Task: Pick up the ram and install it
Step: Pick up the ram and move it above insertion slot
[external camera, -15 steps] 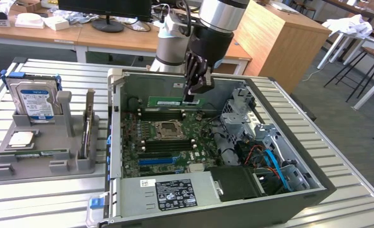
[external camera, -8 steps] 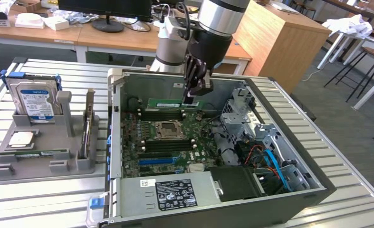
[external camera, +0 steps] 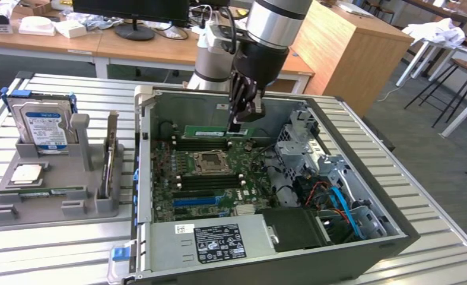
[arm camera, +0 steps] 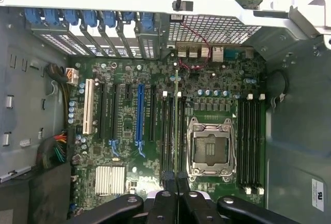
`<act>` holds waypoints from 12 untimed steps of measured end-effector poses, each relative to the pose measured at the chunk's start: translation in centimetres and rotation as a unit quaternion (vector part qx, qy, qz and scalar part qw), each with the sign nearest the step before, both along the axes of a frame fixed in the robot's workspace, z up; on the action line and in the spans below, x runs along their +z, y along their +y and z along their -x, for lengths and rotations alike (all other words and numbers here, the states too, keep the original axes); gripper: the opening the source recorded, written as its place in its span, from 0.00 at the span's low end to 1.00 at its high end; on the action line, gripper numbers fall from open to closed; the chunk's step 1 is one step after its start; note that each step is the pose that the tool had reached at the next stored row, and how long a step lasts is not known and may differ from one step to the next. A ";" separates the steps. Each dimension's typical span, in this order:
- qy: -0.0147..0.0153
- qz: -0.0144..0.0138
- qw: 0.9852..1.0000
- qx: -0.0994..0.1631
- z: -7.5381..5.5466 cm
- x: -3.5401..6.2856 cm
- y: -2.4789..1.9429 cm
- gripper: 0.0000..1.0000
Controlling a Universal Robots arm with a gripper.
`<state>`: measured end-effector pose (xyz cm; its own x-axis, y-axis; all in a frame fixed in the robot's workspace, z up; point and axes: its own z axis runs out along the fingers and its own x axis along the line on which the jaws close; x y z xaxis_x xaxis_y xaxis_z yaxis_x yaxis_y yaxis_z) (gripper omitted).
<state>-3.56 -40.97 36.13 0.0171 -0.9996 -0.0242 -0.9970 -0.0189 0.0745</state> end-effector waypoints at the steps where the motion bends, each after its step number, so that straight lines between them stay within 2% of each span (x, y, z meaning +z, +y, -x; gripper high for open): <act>1: 0.000 0.000 1.000 0.000 0.0 -0.09 0.00 0.11; 12: 0.000 0.000 1.000 0.000 0.0 -1.12 0.00 0.11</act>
<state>-3.56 -40.97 35.01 0.0171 -0.9996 -0.0243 -0.9970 -0.0189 0.0744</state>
